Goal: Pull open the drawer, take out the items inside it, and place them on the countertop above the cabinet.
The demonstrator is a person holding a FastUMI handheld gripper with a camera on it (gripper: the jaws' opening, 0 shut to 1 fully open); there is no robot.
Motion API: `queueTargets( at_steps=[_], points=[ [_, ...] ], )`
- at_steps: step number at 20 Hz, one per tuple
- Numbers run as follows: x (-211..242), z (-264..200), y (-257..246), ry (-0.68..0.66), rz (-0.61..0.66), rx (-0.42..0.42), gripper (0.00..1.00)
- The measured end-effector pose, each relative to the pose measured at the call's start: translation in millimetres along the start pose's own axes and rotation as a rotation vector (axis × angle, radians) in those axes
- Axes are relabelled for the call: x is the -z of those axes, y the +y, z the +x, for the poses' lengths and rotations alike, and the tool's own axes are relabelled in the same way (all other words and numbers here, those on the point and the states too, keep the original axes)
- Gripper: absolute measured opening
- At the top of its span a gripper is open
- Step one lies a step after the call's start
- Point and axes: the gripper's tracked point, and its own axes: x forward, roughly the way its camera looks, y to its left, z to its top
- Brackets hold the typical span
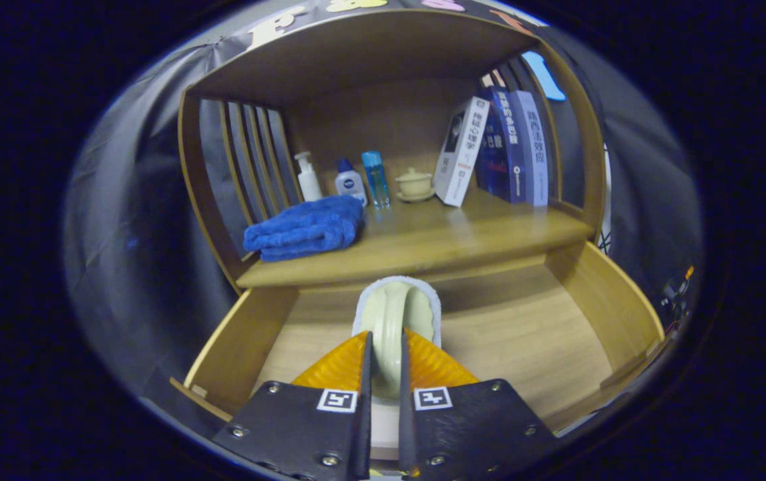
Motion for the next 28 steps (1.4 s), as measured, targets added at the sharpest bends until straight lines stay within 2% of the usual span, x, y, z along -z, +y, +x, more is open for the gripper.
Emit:
queueTargets(
  at_steps=[4, 7, 9, 14, 21, 28],
  points=[
    [-55.6, 24.5, -16.0, -0.058, 0.01, 0.049, 0.17],
    [-73.8, 58.5, -13.7, -0.041, -0.012, 0.055, 0.17],
    [-69.1, 79.6, -15.9, 0.012, -0.006, 0.063, 0.17],
    [-89.2, 118.8, -28.4, 0.004, 0.057, 0.093, 0.17],
    [-106.3, 156.6, -39.3, -0.075, -0.067, 0.212, 0.17],
    [-116.5, 174.2, -40.2, -0.122, -0.054, 0.232, 0.19]
  ],
)
